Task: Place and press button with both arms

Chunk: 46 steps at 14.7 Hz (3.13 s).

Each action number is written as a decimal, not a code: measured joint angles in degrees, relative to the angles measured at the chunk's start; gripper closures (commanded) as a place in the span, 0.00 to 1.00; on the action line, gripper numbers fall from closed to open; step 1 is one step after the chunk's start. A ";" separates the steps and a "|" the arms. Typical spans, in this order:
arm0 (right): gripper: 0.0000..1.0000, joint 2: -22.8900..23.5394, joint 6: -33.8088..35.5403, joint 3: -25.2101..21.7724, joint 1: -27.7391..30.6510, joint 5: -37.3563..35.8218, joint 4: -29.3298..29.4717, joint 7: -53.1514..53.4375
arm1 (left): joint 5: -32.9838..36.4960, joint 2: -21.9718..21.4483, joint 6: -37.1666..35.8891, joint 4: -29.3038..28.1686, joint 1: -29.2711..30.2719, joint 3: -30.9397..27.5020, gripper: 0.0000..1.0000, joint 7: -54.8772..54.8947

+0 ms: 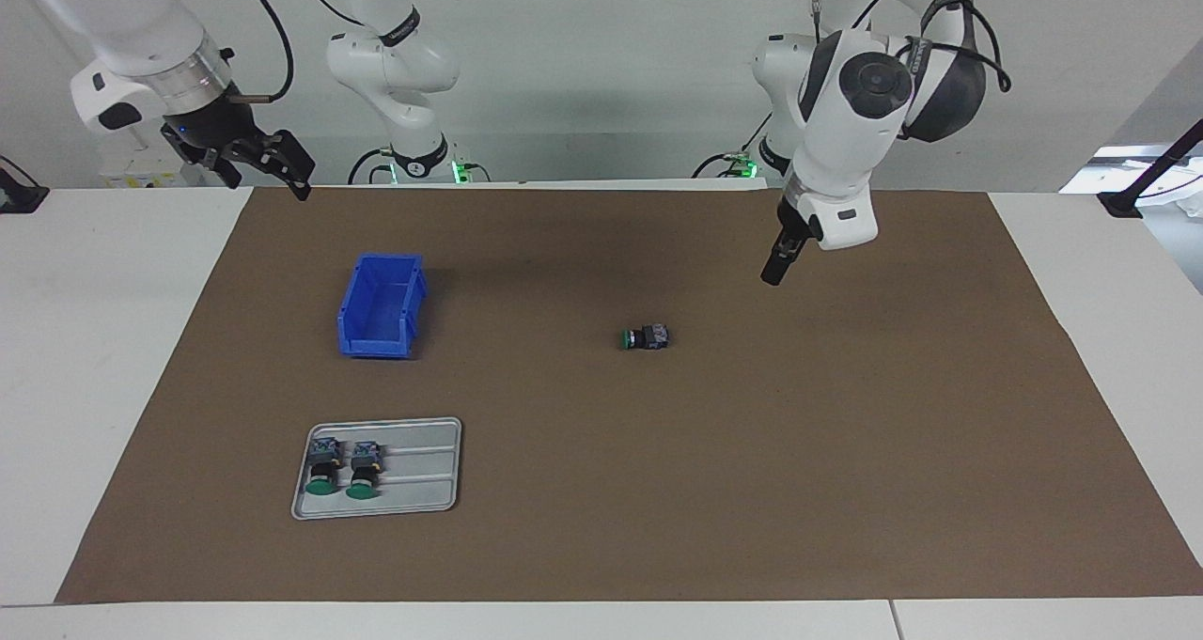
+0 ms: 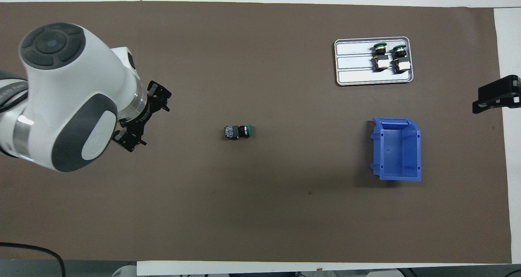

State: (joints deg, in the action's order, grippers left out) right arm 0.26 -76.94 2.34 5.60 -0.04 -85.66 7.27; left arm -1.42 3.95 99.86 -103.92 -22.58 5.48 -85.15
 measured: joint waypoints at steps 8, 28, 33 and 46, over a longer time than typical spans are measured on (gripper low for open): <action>0.00 0.43 -0.07 -1.59 -0.09 -0.78 0.35 -4.35 | -1.94 8.33 11.04 0.84 -7.07 -0.04 0.01 -19.44; 0.00 -0.64 -3.12 -2.81 -0.22 -1.35 -2.44 -6.75 | -1.91 22.21 22.46 4.29 -14.42 -0.22 0.08 -38.05; 0.00 -0.64 -3.12 -2.80 -0.22 -1.35 -2.62 -6.75 | -1.80 22.51 22.99 3.65 -14.42 -0.31 0.09 -38.10; 0.00 -0.66 -3.12 -2.80 -0.22 -1.35 -2.66 -6.75 | -1.83 22.53 24.24 3.23 -14.43 -0.32 0.84 -38.36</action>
State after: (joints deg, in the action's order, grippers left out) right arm -0.40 -80.06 -0.46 5.38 -1.38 -88.32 0.52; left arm -3.25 26.49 124.10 -100.69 -37.01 5.17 -123.51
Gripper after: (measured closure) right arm 0.000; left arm 0.674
